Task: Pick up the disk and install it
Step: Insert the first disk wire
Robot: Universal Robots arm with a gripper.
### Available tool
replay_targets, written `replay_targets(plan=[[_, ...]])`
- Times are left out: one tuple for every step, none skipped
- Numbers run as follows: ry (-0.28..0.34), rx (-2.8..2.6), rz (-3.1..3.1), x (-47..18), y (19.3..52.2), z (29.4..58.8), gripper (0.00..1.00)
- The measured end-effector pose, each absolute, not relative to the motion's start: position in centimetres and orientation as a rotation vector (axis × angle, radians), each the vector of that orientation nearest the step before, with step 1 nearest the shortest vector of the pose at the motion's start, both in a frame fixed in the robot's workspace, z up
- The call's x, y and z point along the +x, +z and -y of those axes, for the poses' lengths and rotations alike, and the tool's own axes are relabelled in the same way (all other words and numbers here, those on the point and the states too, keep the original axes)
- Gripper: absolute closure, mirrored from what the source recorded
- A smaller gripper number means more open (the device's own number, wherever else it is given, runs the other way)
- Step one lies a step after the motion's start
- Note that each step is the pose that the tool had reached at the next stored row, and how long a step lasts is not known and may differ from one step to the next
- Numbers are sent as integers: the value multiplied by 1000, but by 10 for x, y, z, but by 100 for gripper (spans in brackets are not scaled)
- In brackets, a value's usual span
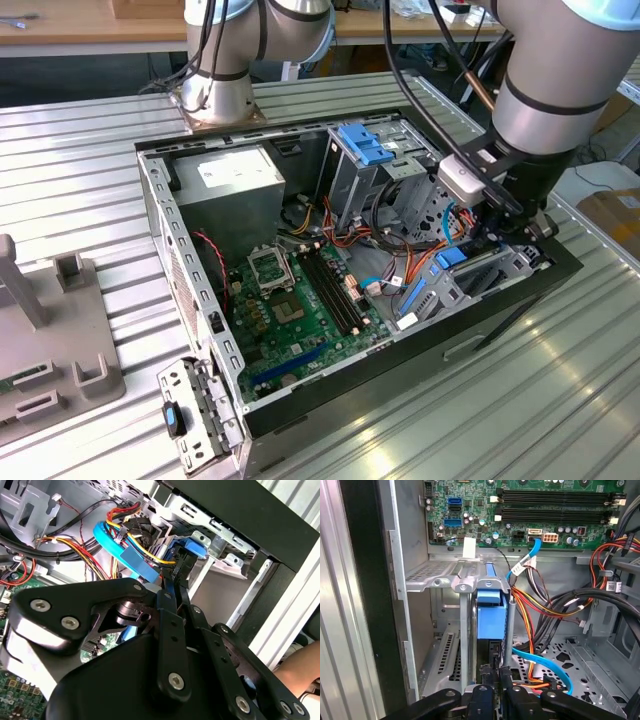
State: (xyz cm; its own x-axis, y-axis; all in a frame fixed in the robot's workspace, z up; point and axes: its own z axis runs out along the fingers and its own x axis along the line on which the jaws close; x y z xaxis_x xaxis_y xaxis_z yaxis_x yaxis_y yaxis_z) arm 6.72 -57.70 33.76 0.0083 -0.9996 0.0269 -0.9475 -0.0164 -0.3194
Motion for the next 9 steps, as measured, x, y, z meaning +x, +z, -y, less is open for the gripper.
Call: replay_targets(plan=[[-364, -2066, -2045, 67, 338, 577, 84], [-364, -2066, -2046, 67, 338, 577, 84], [-364, -2066, -2046, 67, 338, 577, 84], [-364, -2066, -2046, 68, 338, 576, 84], [-364, -2066, -2046, 68, 338, 576, 84], [-364, -2066, -2046, 68, 338, 576, 84], [-364, -2066, -2046, 68, 338, 576, 84], [-364, -2066, -2046, 68, 337, 576, 84], [-364, -2066, -2046, 68, 337, 576, 84]])
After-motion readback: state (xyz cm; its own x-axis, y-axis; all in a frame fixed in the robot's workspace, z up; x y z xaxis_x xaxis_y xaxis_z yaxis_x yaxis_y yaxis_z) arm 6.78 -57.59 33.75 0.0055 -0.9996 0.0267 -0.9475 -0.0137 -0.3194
